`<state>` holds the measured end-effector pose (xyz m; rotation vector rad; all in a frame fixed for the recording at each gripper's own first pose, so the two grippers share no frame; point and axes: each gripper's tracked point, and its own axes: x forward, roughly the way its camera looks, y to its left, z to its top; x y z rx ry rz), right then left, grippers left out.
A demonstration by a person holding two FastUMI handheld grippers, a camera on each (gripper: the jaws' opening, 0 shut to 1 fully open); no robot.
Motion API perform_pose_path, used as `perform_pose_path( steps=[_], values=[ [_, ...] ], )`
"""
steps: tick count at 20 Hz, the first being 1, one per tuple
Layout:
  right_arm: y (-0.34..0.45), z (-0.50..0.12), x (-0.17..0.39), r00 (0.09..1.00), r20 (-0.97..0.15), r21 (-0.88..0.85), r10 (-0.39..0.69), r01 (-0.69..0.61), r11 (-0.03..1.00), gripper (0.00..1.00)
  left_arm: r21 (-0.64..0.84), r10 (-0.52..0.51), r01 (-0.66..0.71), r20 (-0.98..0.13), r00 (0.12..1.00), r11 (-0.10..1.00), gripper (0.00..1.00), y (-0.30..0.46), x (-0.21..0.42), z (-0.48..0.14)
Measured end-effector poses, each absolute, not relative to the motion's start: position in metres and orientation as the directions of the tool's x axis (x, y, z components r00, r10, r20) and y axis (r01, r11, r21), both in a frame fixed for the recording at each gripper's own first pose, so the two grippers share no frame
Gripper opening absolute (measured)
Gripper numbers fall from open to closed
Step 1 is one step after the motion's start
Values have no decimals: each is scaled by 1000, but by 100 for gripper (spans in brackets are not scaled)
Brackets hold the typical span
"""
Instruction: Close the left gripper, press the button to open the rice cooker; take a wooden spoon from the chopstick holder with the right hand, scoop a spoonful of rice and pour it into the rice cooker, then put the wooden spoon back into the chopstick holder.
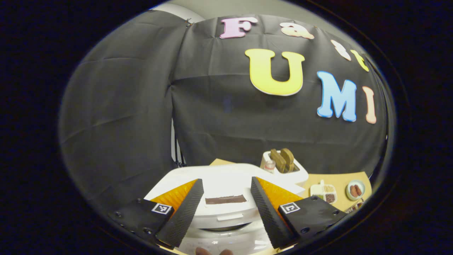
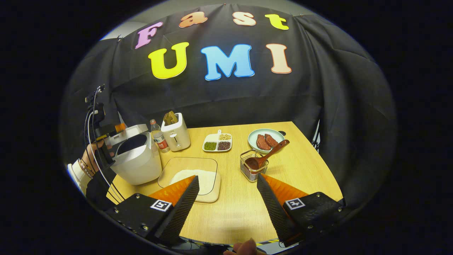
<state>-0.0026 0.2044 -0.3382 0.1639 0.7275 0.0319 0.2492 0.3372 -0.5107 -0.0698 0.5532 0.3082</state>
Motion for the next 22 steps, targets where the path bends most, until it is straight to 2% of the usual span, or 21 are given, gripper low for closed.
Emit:
perform_pose_path(
  steps=[3,4,5,6,7,13,16,18,22],
  values=[
    [208,-344,-9,731,-675,181,99,34,983,100,104,280,-270,-571,772,957,96,323,229,-548],
    [208,-344,-11,732,-675,173,98,28,985,100,91,275,-277,-598,753,957,96,317,218,-563],
    [209,-344,-12,733,-673,165,97,21,986,100,58,279,-299,-560,780,953,98,315,220,-553],
    [208,-343,-13,734,-672,160,96,17,987,100,38,276,-311,-567,776,950,99,316,221,-552],
    [208,-343,-14,738,-668,159,95,16,987,100,29,272,-322,-612,742,946,93,313,212,-558],
    [195,-339,-24,744,-661,186,93,43,982,100,26,261,-316,-629,732,948,99,321,204,-544],
    [186,-336,-28,749,-655,172,96,24,985,100,14,268,-330,-614,742,944,99,317,189,-514],
    [174,-328,-27,760,-644,146,90,6,989,100,8,255,-310,-592,765,951,95,302,170,-479],
    [151,-282,-14,836,-537,116,111,-58,992,100,-55,209,-278,-524,826,959,96,250,119,-387]
  ],
)
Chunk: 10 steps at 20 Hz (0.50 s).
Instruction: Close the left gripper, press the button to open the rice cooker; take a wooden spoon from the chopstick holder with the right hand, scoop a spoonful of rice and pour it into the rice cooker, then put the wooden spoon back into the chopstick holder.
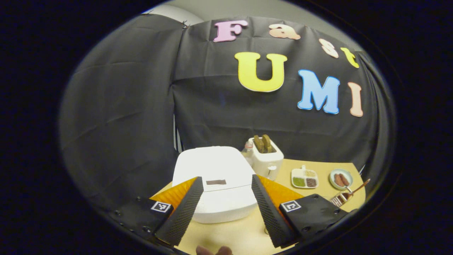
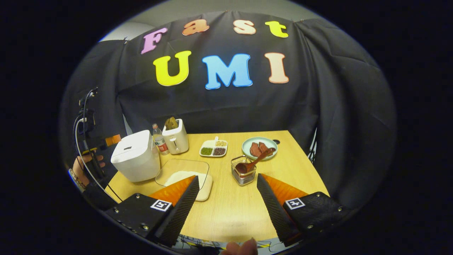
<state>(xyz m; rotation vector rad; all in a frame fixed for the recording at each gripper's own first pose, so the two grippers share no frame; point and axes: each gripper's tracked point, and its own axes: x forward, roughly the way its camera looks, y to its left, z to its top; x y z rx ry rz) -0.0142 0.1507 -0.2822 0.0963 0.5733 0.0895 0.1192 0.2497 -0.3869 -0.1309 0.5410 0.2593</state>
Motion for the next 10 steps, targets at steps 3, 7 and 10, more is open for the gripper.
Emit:
perform_pose_path(
  steps=[3,7,10],
  values=[
    [125,-240,-13,880,-453,59,142,-129,990,100,-84,177,-240,-451,875,967,95,202,74,-308],
    [91,-188,-22,911,-379,-42,161,-191,981,100,-115,101,-154,-371,923,981,94,128,16,-220],
    [73,-143,-26,945,-288,-43,156,-176,983,99,-75,79,-107,-310,948,991,94,97,-19,-153]
  ],
)
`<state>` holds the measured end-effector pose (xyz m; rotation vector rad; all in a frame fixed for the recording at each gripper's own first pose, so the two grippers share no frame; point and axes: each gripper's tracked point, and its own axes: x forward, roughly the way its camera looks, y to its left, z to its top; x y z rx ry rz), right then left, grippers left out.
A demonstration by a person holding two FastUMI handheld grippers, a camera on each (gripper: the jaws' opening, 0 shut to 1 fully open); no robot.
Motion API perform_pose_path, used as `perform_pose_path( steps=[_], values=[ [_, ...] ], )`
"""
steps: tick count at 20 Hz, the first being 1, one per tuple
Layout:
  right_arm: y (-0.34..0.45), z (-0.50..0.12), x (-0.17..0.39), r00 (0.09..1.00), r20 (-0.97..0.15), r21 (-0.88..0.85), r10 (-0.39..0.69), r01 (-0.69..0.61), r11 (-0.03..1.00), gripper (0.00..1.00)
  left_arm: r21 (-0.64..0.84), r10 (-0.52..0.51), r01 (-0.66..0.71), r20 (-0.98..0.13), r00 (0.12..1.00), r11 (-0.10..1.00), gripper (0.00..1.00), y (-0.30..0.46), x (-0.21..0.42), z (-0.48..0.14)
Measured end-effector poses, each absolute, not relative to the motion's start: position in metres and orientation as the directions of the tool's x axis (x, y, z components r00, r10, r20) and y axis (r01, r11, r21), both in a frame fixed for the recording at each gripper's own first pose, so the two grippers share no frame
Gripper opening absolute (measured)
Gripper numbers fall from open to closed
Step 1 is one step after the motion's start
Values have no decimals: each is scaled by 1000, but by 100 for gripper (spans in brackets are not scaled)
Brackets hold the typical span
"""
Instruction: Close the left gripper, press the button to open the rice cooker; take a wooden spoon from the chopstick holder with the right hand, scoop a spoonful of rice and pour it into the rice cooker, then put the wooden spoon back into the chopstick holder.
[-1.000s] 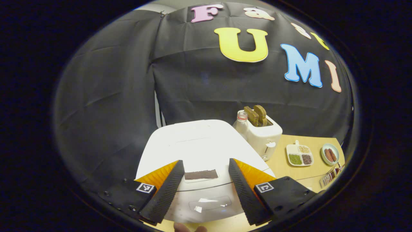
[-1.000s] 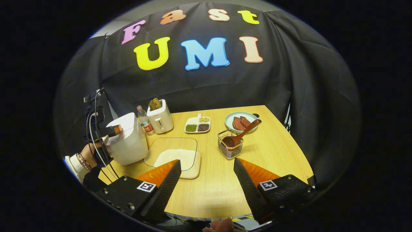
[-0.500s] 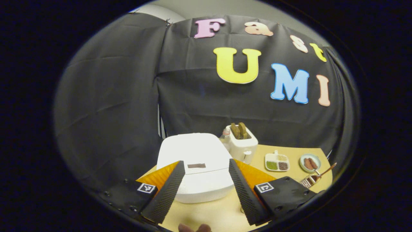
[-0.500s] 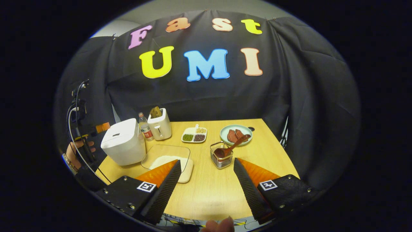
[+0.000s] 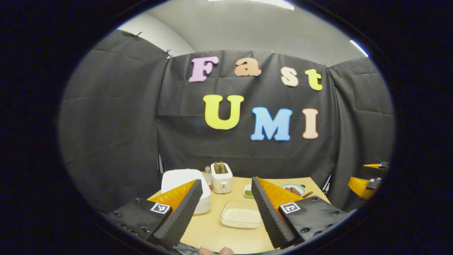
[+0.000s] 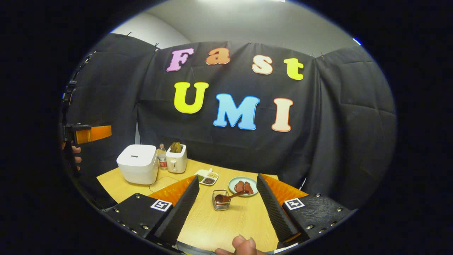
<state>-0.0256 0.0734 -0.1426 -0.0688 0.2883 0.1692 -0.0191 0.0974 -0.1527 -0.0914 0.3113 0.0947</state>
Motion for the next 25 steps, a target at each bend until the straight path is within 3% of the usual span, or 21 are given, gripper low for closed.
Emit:
perform_pose_path(
  steps=[3,5,11,14,25],
  values=[
    [51,-109,-34,953,-286,-57,103,-125,991,97,-84,25,-44,-221,975,995,94,62,-44,-87],
    [44,-69,-38,970,-225,-44,94,-107,993,97,-56,7,-17,-168,986,998,94,52,-47,-56],
    [39,-1,-58,988,-151,-69,17,-28,997,97,-42,-51,47,-102,994,998,94,41,-54,-15],
    [51,21,-64,995,-94,-66,-12,6,998,97,-96,-73,65,-85,994,993,94,52,-56,-6],
    [90,21,-65,989,-144,1,42,-42,999,97,-155,-64,50,-86,994,987,93,91,-51,-17]
  ],
)
